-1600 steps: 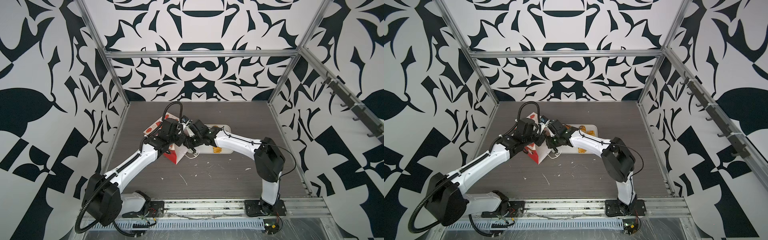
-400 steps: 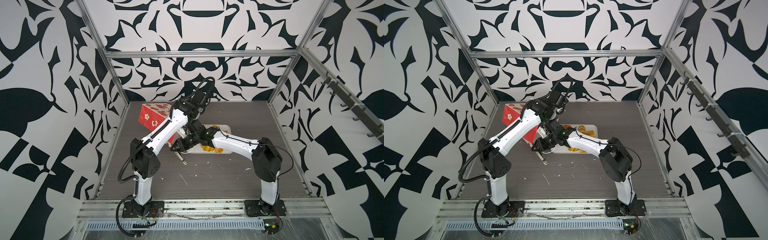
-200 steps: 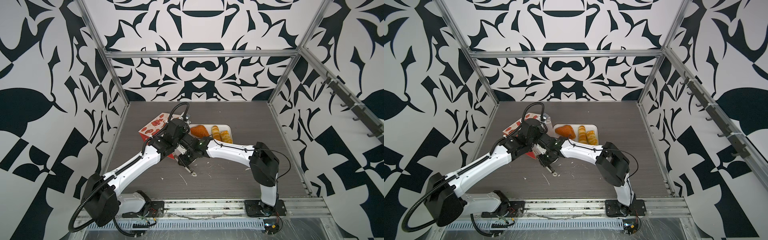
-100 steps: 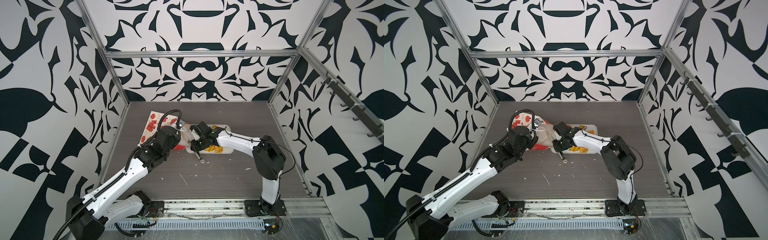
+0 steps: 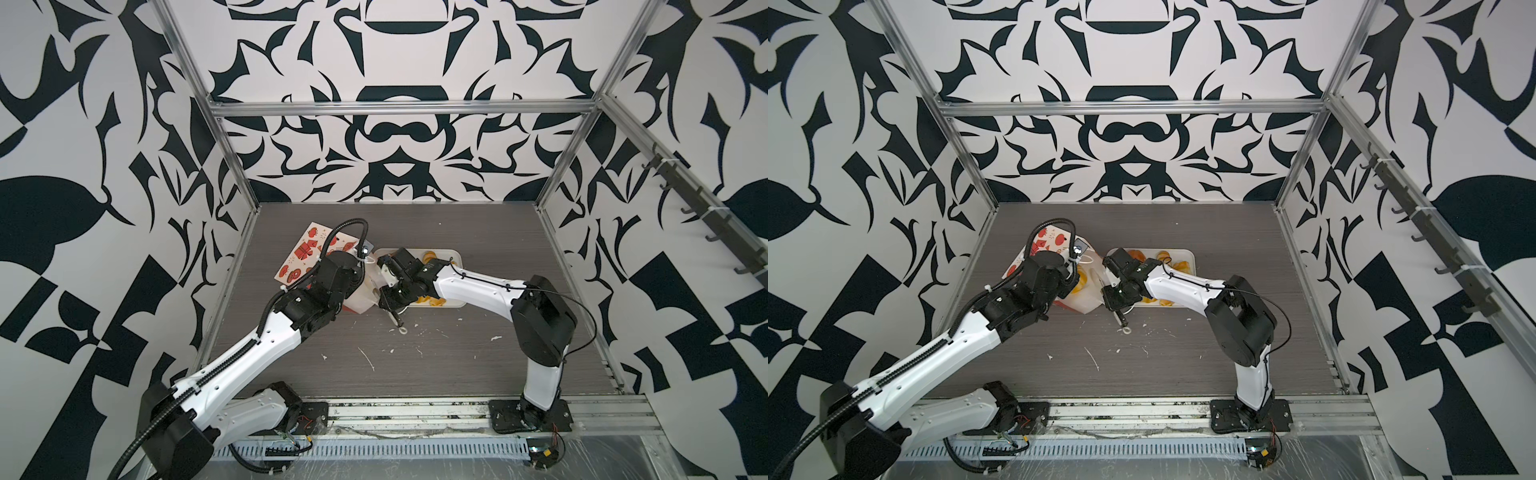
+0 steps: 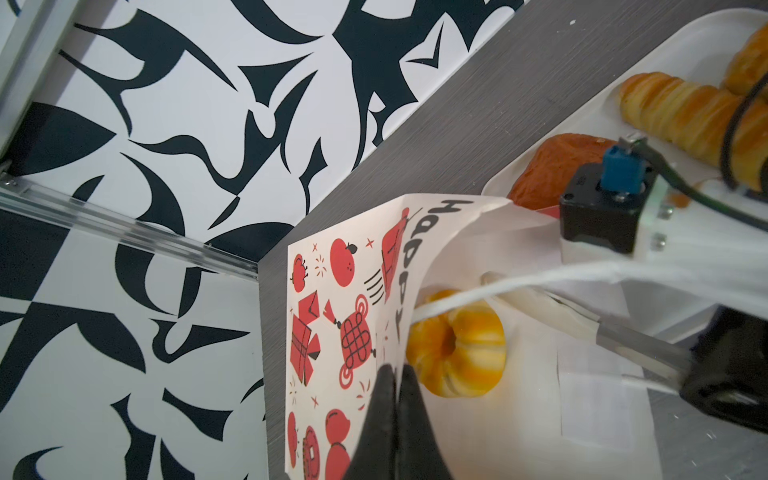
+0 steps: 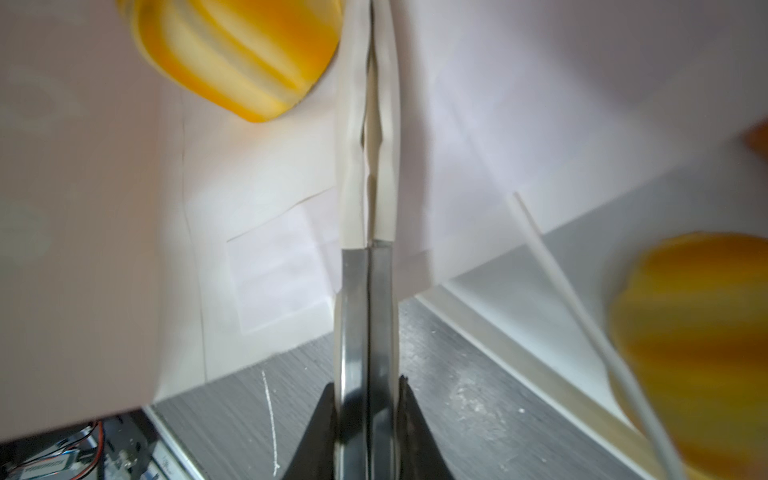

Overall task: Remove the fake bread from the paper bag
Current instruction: 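Tilt the bag with the left gripper while the right tongs reach the last yellow bun, then close the right tongs on the yellow striped bun inside the bag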

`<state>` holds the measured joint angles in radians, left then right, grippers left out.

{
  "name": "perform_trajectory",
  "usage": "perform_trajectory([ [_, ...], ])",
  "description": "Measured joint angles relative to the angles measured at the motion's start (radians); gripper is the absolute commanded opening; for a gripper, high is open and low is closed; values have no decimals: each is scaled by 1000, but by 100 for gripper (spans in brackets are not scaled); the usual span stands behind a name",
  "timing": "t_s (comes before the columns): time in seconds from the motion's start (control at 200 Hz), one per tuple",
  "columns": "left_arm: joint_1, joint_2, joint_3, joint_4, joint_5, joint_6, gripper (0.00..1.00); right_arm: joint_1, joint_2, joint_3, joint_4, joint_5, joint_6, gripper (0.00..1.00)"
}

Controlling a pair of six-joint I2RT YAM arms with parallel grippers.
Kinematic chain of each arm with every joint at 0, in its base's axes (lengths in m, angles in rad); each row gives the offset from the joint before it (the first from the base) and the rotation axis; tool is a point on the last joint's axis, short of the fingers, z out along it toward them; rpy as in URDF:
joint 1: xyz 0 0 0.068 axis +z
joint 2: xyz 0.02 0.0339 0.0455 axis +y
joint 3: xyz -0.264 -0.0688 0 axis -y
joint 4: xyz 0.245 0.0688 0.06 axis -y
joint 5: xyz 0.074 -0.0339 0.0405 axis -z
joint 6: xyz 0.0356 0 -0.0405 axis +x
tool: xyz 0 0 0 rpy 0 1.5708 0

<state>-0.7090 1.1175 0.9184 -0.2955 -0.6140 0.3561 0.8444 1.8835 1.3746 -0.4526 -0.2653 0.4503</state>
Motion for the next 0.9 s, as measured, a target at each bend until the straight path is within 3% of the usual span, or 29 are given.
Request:
perform_trajectory([
  [0.275,1,95,30,27,11,8,0,29,-5,-6,5,-13,45,23],
  [0.625,1,47,10,29,35,-25,0,30,-164,-50,16,-20,91,23],
  [0.9,1,19,-9,27,50,-48,0,30,-172,-56,40,-58,113,23],
])
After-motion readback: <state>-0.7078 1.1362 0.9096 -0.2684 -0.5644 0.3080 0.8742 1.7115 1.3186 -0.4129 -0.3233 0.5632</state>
